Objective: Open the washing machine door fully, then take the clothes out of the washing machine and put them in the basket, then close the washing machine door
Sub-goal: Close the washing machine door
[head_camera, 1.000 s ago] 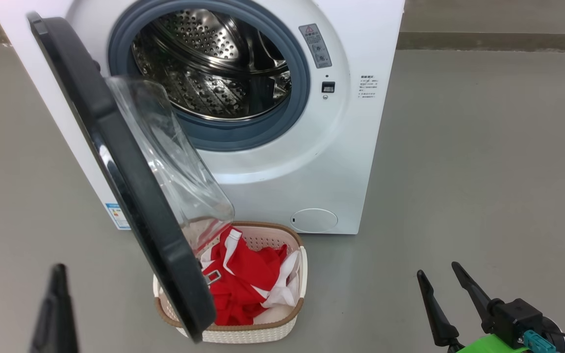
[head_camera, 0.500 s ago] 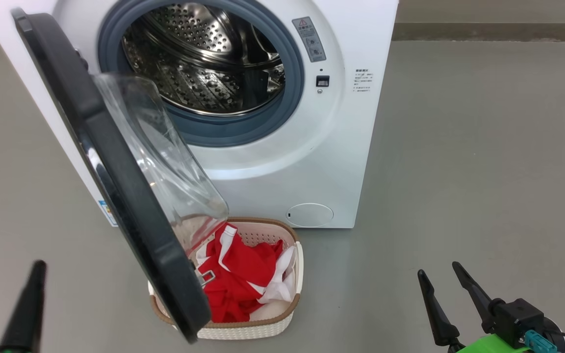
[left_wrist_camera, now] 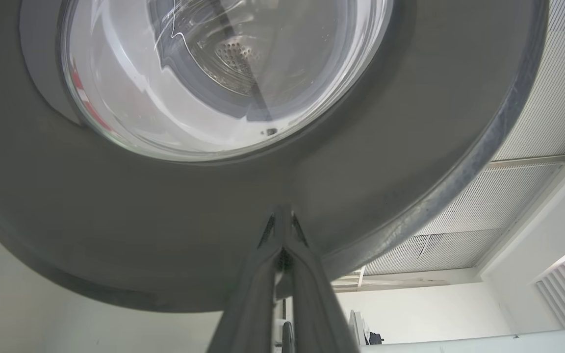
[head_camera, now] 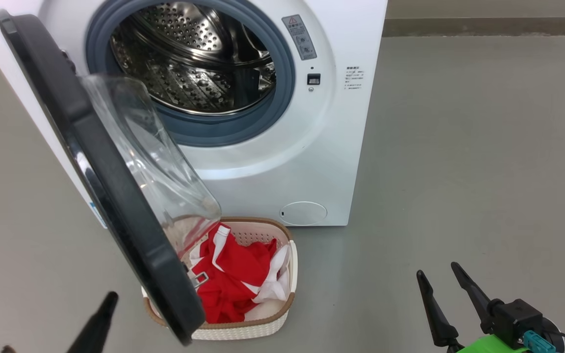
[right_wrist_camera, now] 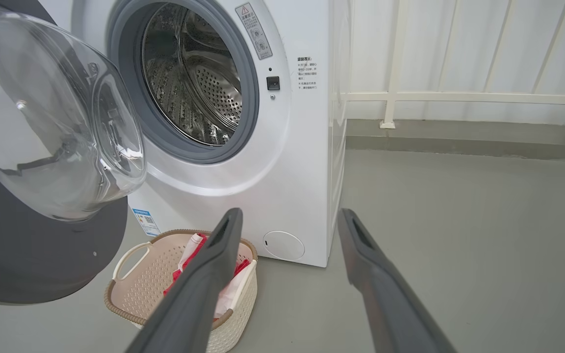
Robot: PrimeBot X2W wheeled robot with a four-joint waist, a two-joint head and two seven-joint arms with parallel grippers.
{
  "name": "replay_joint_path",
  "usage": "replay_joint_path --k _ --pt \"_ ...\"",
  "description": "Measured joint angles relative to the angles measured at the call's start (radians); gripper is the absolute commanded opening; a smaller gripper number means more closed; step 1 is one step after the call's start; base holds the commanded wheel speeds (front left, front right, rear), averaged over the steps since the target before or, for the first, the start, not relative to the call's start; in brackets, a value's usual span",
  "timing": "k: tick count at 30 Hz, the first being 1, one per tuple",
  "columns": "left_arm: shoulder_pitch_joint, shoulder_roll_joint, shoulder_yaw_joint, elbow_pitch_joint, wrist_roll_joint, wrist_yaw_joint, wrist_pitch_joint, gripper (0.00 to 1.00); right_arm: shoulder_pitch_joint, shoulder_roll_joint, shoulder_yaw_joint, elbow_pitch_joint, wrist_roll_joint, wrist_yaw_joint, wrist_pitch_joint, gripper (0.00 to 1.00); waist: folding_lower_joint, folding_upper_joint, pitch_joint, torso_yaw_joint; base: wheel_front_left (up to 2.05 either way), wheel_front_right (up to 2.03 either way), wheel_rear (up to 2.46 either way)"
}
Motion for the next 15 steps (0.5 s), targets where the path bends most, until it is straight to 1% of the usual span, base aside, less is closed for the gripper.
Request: replay_joint_path --k 8,12,15 --pt "0.005 -0.001 -0.03 0.022 -0.028 -0.002 0.051 0.0 0.0 0.0 0.002 0.002 0.0 0.0 0.0 1.0 0.0 0.0 0.003 -0.018 0.0 0.0 0.0" --pt "0.005 -0.001 -0.042 0.029 -0.032 -0.017 0.074 0.0 -0.002 0.0 0.002 0.002 0.0 0.0 0.0 1.0 0.0 0.0 0.004 -0.026 0.0 0.0 0.0" --pt "0.005 -0.001 -0.045 0.029 -0.041 -0.018 0.075 0.0 -0.003 0.0 0.003 0.002 0.009 0.0 0.0 1.0 0.0 0.0 0.006 -0.032 0.0 0.0 0.0"
